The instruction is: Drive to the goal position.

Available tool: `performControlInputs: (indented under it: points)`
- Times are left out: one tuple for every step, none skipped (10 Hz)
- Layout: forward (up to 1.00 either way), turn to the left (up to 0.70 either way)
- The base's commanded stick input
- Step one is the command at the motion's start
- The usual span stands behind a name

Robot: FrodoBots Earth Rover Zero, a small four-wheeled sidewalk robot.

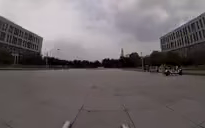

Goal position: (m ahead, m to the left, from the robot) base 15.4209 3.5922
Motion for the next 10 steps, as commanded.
performControlInputs:
  points:
    - [0.70, 0.00]
    - [0.70, 0.00]
    - [0.70, 0.00]
    - [0.70, 0.00]
    - [0.70, 0.00]
    - [0.70, 0.00]
    - [0.70, 0.00]
    - [0.70, 0.00]
    - [0.70, 0.00]
    - [0.70, 0.00]
